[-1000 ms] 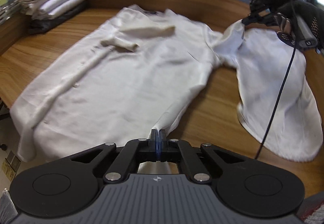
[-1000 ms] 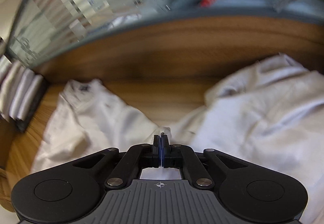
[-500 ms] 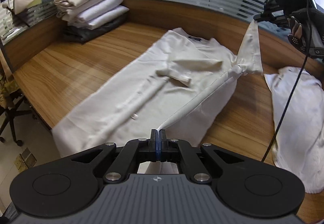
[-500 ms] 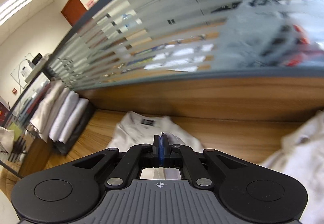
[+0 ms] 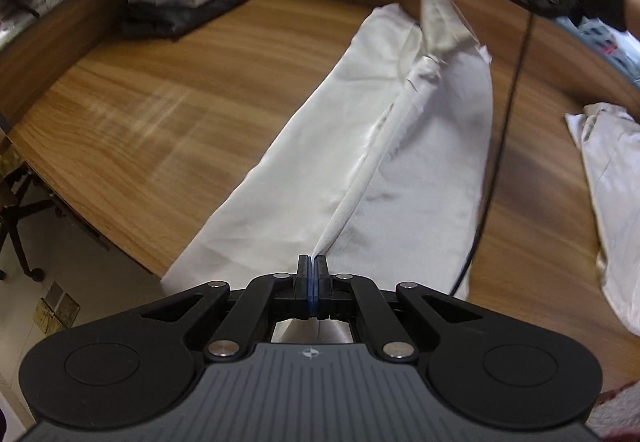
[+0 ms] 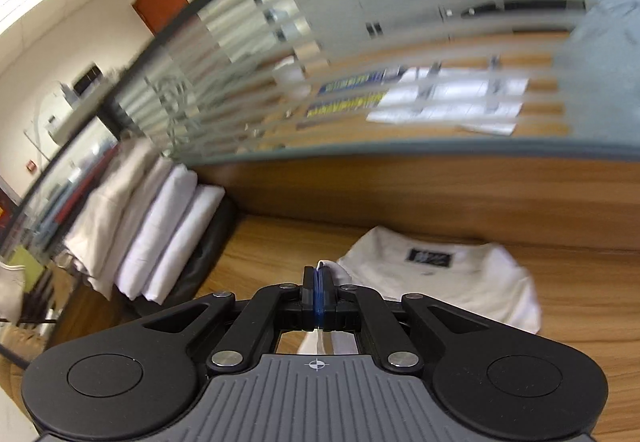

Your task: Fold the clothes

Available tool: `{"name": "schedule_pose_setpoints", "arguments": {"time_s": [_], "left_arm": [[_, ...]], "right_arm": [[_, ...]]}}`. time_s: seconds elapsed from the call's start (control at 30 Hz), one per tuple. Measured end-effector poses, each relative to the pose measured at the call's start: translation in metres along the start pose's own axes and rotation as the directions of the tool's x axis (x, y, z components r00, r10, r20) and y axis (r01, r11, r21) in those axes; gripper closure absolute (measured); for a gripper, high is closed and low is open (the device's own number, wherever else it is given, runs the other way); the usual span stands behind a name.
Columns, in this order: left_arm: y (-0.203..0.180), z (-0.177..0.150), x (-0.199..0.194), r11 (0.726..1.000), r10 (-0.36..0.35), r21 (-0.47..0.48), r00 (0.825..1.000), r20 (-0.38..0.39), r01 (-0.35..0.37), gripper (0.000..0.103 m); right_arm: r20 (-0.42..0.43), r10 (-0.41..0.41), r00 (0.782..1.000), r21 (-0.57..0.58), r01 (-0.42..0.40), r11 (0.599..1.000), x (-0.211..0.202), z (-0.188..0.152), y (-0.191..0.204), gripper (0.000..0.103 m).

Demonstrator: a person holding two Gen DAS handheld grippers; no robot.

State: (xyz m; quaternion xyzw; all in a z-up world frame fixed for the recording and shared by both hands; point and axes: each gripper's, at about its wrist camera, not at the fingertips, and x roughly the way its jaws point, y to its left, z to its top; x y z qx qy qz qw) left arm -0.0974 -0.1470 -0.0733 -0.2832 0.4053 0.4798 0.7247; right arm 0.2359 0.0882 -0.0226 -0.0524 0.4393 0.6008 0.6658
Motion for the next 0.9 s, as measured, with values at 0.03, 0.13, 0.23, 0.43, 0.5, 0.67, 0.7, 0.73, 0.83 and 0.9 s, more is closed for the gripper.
{"name": "schedule_pose_setpoints", "arguments": {"time_s": [0.03,0.13,0.23,0.43,0.5,0.67,0.7,0.73,0.83,0.9], "left_arm": [[0.005,0.0,0.006,1.0,-0.009,-0.002,1.0,-0.017,0.009,0.103],[0.017,-0.003,0.019,1.0,-0.011,-0.026,0.999,-0.05,0.01,0.103],[0.022,-0.006,0.031,0.999,-0.032,-0.046,0.996,-0.088,0.028,0.101],[0.033,-0.006,0.03,0.994,-0.055,-0.102,0.994,-0.093,0.045,0.076],[0.039,-0.005,0.025,0.992,-0.059,-0.118,0.995,-0.075,0.05,0.075],[0.048,-0.001,0.006,0.993,-0.046,-0.112,0.999,-0.024,0.043,0.07],[0.05,0.001,0.003,0.993,-0.042,-0.111,0.999,-0.015,0.04,0.069],[0.052,0.002,-0.001,0.993,-0.038,-0.11,0.999,-0.005,0.037,0.068],[0.059,0.011,-0.008,0.994,-0.031,-0.101,0.999,0.022,0.033,0.065],[0.063,0.021,-0.009,0.996,-0.033,-0.085,0.999,0.037,0.036,0.064]], "right_arm": [[-0.012,-0.017,1.0,0.0,0.017,1.0,0.011,-0.003,0.006,0.101],[-0.049,-0.057,0.997,-0.013,0.056,0.998,0.045,-0.011,0.024,0.101],[-0.079,-0.078,0.994,-0.051,0.075,0.996,0.067,-0.019,0.035,0.101],[-0.112,-0.087,0.99,-0.153,0.069,0.986,0.089,-0.034,0.054,0.072],[-0.107,-0.059,0.992,-0.171,0.04,0.985,0.077,-0.035,0.054,0.072],[-0.112,-0.014,0.994,-0.22,-0.011,0.975,0.034,-0.04,0.048,0.072],[-0.114,-0.009,0.993,-0.227,-0.017,0.974,0.022,-0.042,0.045,0.072],[-0.113,-0.007,0.994,-0.232,-0.019,0.972,0.009,-0.044,0.041,0.072],[-0.114,0.001,0.993,-0.242,-0.028,0.97,-0.028,-0.055,0.031,0.072],[-0.117,0.003,0.993,-0.247,-0.032,0.968,-0.051,-0.065,0.025,0.072]]}}
